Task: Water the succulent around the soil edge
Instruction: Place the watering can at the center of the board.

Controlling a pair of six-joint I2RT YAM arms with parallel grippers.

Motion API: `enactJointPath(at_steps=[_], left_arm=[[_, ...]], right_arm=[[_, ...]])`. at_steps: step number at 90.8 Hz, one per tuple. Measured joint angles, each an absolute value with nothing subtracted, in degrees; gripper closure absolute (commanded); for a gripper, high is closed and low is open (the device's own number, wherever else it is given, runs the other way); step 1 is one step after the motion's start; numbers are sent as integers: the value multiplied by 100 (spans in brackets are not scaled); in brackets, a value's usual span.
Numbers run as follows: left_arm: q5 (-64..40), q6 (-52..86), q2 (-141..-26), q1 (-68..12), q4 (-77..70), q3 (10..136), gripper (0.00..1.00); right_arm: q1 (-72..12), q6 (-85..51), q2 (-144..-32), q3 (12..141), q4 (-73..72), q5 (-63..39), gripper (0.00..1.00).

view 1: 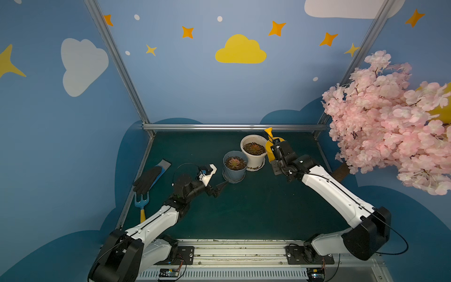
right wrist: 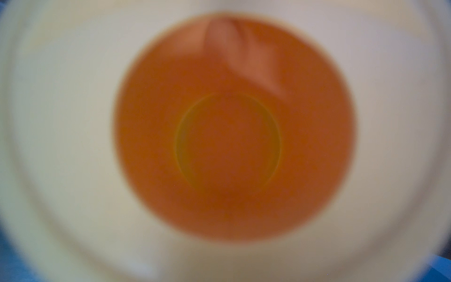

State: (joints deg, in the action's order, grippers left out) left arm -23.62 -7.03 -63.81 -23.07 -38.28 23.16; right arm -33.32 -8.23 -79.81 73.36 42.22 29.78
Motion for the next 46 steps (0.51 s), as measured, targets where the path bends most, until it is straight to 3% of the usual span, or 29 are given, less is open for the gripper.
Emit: enactJointPath(at_steps=[30,46], left_arm=[[-2209,-705,-6208,-2488,-3828,2241,0],[-1896,-725,-6058,-2720,-3809,2185,0]], right_arm=[[-3301,-1916,-7264,6324,3459,2191,100],[-3828,-2801,-6877,5933,3450,2355,100]])
